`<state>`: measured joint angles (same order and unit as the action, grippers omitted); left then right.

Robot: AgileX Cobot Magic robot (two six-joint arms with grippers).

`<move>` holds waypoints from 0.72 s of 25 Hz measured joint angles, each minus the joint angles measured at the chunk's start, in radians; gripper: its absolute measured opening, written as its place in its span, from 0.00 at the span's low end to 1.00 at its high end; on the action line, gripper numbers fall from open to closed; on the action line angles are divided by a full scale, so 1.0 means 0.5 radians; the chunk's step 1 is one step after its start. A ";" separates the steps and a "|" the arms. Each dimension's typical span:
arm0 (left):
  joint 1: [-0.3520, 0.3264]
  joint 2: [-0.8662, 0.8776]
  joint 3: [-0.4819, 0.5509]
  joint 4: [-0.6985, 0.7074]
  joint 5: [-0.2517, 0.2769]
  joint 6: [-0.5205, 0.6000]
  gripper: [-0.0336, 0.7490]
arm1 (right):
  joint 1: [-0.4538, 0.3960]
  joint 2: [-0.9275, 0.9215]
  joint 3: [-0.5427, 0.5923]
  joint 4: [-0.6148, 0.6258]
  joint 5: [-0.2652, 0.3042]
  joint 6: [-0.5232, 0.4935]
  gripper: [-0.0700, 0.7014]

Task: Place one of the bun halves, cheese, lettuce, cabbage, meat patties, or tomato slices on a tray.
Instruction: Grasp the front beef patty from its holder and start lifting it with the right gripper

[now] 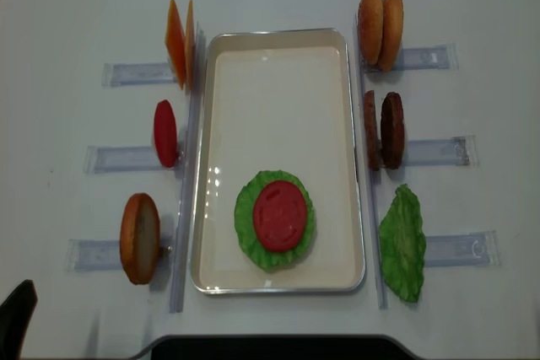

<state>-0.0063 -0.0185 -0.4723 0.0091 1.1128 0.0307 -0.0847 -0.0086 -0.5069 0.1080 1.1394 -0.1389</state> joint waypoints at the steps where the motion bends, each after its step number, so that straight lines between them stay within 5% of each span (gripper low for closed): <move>1: 0.000 0.000 0.000 0.000 0.000 0.000 0.93 | 0.000 0.000 0.000 0.000 -0.002 0.000 0.72; 18: 0.000 0.000 0.000 0.000 0.000 0.000 0.93 | 0.000 0.042 -0.006 0.037 -0.030 0.000 0.72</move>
<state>-0.0063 -0.0185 -0.4723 0.0091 1.1128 0.0307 -0.0847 0.0124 -0.5099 0.1265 1.1244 -0.1389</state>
